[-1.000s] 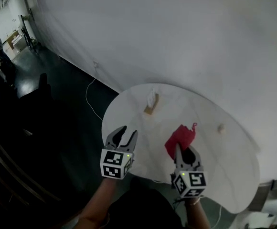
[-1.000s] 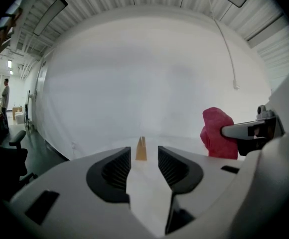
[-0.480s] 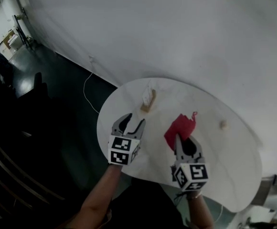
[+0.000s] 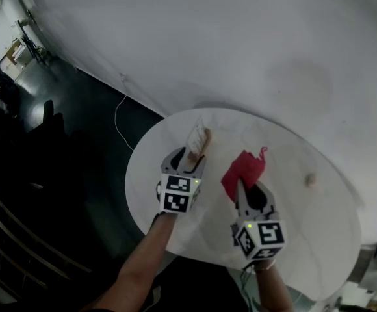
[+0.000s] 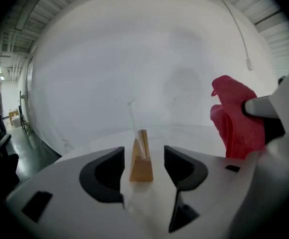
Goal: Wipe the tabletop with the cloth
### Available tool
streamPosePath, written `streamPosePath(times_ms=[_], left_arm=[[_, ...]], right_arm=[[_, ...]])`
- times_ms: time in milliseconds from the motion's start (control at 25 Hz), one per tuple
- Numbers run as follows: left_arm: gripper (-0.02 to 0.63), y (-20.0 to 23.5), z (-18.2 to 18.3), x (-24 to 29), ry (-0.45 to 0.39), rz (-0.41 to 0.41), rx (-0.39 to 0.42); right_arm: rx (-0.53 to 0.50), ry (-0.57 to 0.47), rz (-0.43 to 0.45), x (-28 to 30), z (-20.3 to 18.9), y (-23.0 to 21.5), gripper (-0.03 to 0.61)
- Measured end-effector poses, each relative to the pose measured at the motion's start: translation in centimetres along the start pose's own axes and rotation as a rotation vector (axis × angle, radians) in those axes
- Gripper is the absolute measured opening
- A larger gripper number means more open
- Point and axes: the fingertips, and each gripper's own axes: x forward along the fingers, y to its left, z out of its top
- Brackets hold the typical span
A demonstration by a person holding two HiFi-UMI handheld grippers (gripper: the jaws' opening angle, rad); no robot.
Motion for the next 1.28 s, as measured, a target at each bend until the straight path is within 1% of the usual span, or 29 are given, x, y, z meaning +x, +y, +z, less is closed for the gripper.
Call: streamPosePath(times_ms=[160, 360, 560, 800, 840, 960, 1120, 1280], left_arm=[[0.23, 0.5, -0.6, 2.2, 0.025, 0.029, -0.014], [0.23, 0.9, -0.5, 4.2, 0.032, 0.053, -0.021], [0.23, 1.1, -0.2, 5.8, 0.04, 0.062, -0.012], [0.229, 1.4, -1.3, 7.1, 0.104, 0.116, 0.019], [0.219, 1.6, -1.3, 7.1, 0.117, 0.13, 0.027], [0.091, 2.3, -1.2, 6.9, 0.129, 0.166, 0.039], [0.069, 2.1, -1.3, 6.5, 0.118, 0.14, 0.042], [0.064, 1.9, -1.3, 5.8, 0.115, 0.127, 0.031]], right_arm=[[0.012, 0.033, 0.009, 0.9, -0.4, -0.6, 0.046], [0.026, 0.077, 0.012, 1.5, -0.8, -1.4, 0.046], [0.045, 0.058, 0.006, 1.9, -1.5, -2.5, 0.046], [0.053, 0.07, 0.021, 2.8, -1.7, -3.1, 0.046], [0.054, 0.072, 0.022, 2.9, -1.8, -3.1, 0.046], [0.057, 0.077, 0.028, 3.0, -1.8, -3.0, 0.046], [0.05, 0.075, 0.034, 3.0, -1.7, -3.0, 0.046], [0.048, 0.066, 0.039, 3.0, -1.4, -2.9, 0.046]])
